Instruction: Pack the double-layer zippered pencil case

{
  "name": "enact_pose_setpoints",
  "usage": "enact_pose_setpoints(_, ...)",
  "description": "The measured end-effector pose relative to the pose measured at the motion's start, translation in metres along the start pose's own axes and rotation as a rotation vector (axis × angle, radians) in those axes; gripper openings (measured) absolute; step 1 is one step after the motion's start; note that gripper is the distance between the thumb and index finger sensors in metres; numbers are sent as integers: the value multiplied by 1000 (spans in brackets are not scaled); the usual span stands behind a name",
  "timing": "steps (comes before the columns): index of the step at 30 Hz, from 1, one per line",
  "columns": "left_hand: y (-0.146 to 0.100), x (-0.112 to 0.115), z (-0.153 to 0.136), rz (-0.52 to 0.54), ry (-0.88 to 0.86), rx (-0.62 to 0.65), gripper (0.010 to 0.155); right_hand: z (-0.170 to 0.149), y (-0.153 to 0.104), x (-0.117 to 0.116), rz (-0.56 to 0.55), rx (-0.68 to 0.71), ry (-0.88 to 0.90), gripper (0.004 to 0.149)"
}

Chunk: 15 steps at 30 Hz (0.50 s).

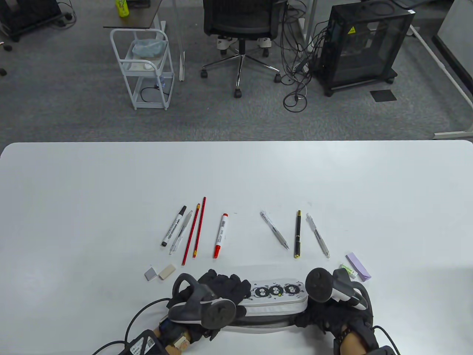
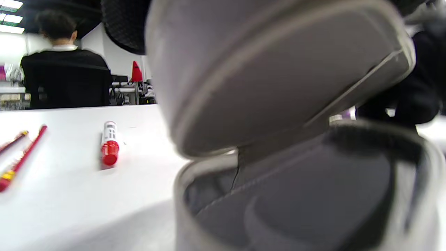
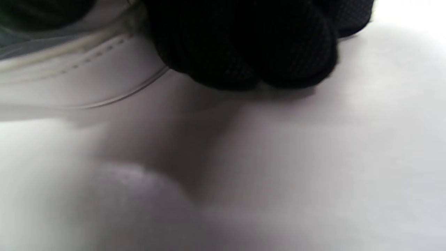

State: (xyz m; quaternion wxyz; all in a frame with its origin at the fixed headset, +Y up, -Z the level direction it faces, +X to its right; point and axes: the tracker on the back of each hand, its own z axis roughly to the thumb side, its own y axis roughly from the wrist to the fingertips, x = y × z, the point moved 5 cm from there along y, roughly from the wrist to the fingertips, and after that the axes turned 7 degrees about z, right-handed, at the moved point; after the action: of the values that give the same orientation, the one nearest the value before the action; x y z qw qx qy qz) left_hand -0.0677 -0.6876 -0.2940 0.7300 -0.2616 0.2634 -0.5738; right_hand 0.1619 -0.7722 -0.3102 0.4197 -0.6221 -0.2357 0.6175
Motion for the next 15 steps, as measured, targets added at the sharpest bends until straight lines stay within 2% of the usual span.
enact_pose_setpoints(3,13,-6,-19,-8,-31,-101,57,7,3,-1,3,11,-32,58)
enact_pose_setpoints(8,43,-9,-63,-48,-29,-397,56,9,2,-2,1,14,-32,56)
enact_pose_setpoints(10,57,-3,-81,-86,13,-503,56,9,2,-2,0,13,-35,56)
enact_pose_setpoints(15,80,25,-105,-219,125,-624,56,10,2,-3,0,18,-38,56)
